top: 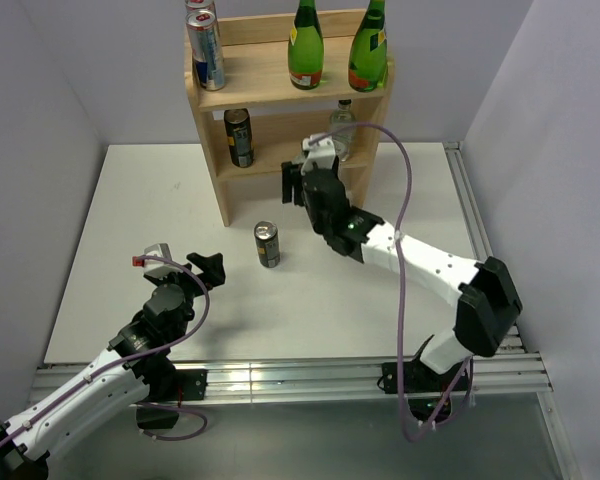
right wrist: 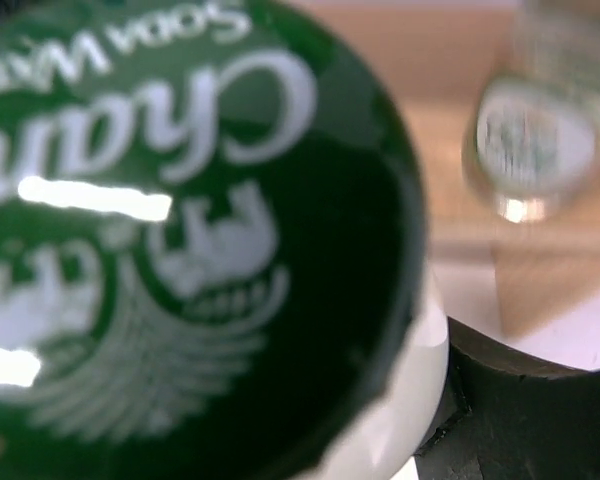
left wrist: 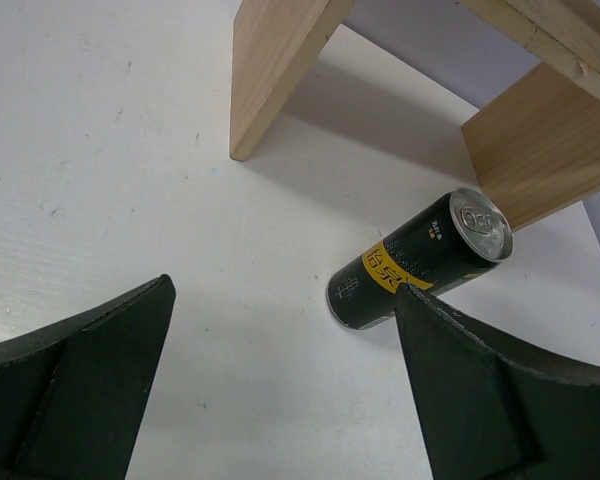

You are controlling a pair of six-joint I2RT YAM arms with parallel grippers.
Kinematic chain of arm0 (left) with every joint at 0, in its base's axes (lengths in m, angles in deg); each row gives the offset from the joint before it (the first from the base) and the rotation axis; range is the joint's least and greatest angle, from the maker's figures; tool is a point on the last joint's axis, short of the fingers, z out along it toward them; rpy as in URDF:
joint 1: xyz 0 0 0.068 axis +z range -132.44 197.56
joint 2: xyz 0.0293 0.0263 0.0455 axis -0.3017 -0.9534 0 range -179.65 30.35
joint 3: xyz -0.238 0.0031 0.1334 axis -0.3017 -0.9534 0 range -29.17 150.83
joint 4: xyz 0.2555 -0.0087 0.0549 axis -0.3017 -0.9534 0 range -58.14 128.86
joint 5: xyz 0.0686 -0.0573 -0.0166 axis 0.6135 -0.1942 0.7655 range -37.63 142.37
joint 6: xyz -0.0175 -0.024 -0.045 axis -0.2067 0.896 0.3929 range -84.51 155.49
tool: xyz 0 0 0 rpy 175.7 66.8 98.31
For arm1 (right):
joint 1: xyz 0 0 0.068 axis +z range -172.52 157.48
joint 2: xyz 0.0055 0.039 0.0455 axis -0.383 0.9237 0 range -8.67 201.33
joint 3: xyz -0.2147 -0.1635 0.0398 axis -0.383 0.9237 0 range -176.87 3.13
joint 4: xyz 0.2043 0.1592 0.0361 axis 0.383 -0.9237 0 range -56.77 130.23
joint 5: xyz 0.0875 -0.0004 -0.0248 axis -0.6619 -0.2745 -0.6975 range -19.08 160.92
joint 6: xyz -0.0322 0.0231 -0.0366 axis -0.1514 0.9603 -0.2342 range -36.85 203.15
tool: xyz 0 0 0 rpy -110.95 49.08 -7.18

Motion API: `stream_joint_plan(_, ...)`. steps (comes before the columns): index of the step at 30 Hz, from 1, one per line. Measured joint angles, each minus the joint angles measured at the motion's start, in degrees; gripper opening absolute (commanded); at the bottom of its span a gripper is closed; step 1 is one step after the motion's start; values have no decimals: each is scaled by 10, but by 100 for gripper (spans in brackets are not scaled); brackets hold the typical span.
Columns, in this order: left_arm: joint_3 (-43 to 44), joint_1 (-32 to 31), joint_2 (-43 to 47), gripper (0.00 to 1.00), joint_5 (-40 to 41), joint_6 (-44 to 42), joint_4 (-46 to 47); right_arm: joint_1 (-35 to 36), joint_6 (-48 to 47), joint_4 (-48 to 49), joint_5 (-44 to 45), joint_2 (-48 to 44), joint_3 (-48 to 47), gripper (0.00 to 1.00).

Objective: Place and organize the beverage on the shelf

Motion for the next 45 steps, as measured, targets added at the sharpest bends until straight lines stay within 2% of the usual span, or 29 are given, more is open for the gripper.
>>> stream_joint_plan(6,0,0,0,99,0,0,0,-35,-32,-18,-28,89,-133,0)
stream_joint_plan(16,0,0,0,99,0,0,0,-68,-51,-42,-42,166,-222,0)
stream_joint_plan(45,0,0,1,99,-5,0,0,-88,-66,-23,13,200,-239,0)
